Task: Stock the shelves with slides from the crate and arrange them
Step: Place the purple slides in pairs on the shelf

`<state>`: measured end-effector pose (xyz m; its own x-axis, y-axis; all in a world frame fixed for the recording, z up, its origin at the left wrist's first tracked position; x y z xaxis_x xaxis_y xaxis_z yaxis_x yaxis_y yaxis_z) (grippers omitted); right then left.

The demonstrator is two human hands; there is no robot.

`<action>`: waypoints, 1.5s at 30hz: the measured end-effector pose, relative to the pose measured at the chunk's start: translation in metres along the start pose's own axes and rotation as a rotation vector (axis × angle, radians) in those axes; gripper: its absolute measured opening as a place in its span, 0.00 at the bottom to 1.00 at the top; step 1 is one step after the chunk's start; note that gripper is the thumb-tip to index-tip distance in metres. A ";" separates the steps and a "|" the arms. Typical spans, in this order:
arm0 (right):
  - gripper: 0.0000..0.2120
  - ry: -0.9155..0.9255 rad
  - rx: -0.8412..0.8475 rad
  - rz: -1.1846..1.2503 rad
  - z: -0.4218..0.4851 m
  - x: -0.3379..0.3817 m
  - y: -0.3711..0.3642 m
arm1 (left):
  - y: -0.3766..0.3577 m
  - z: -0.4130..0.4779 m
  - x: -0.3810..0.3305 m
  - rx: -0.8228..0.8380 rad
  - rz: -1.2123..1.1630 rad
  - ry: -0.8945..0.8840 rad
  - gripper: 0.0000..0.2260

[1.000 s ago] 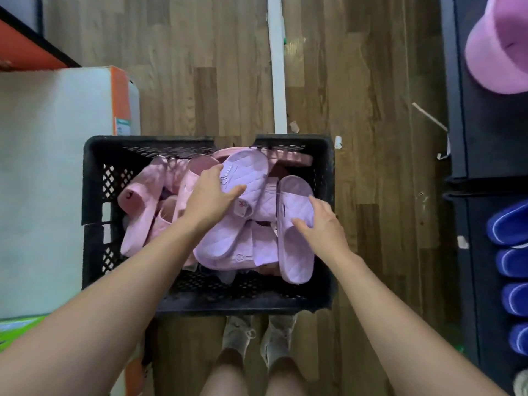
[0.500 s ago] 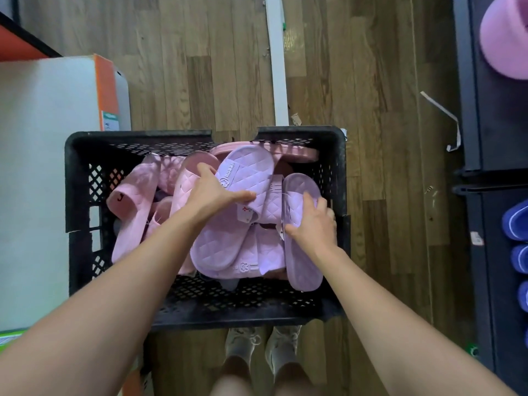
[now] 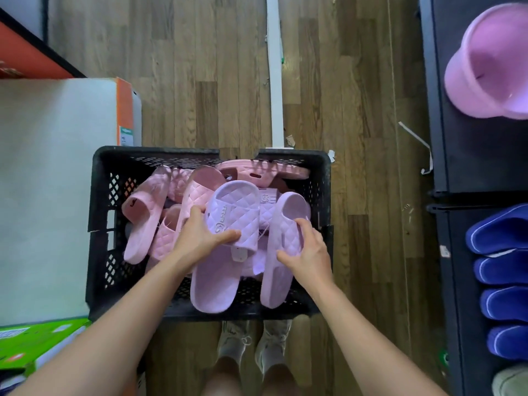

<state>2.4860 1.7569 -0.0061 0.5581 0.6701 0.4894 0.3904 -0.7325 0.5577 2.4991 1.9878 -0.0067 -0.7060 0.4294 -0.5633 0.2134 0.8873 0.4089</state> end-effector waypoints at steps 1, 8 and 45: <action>0.30 -0.011 -0.001 0.052 -0.008 0.004 0.005 | 0.002 -0.009 -0.002 0.008 -0.011 -0.010 0.32; 0.30 0.023 0.027 0.340 -0.077 0.040 0.039 | 0.033 -0.069 -0.031 -0.006 -0.220 -0.048 0.44; 0.37 0.315 -0.503 0.390 -0.444 0.100 0.297 | 0.089 -0.435 -0.298 0.374 -0.231 -0.687 0.38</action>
<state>2.3321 1.6598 0.5062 0.3206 0.4291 0.8445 -0.2225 -0.8325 0.5075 2.4347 1.8658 0.5094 -0.2138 0.1287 -0.9684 0.4104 0.9114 0.0305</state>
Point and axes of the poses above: each hand's wrist, its own z-axis towards the middle knuckle, its own y-axis out of the back of the hand, x = y × z, the point moved 7 cm from there along z, towards the middle knuckle, and after that the axes turned 4 degrees about -y, right-handed, at the moved point
